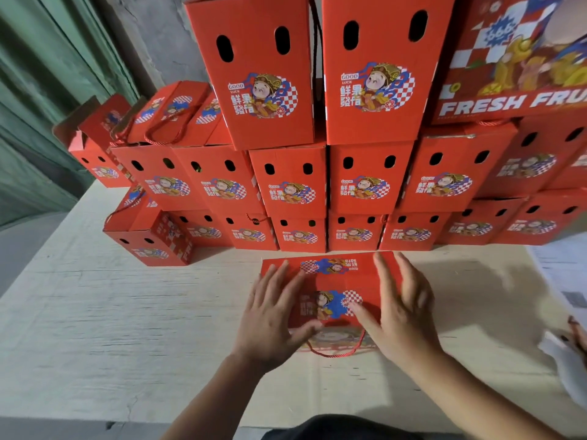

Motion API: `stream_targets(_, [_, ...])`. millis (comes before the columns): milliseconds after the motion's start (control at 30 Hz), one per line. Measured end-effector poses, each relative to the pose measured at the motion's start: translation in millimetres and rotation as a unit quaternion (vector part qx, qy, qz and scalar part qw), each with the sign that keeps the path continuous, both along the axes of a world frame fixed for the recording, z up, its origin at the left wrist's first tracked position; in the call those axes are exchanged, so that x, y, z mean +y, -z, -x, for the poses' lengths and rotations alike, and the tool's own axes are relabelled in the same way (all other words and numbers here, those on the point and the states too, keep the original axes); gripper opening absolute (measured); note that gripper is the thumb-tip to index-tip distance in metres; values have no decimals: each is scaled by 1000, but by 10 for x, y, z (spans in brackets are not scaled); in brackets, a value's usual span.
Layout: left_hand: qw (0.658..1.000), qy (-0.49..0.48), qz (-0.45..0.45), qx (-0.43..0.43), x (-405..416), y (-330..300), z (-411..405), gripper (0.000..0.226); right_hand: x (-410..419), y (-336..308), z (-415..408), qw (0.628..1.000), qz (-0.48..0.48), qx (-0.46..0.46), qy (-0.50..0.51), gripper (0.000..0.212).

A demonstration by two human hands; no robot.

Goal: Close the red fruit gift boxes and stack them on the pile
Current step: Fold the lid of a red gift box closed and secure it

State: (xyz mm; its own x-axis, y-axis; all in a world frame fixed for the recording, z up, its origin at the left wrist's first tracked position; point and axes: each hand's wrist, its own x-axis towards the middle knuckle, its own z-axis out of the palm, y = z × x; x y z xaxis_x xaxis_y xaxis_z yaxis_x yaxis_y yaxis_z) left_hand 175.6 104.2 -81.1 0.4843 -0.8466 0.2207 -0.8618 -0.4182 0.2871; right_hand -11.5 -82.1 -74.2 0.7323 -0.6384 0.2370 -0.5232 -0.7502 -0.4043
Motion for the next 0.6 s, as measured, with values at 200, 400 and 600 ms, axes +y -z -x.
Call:
stream_targets(200, [988, -89, -124, 10, -436, -549, -470, 68, 436, 183, 3, 957, -265, -49, 108, 108])
stream_targets(400, [932, -41, -351, 83, -511, -863, -448, 90, -250, -204, -490, 955, -263, -90, 101, 92])
stream_targets(600, [899, -86, -241, 357, -371, -624, -23, 103, 100, -32, -680, 954, -278, 93, 69, 118])
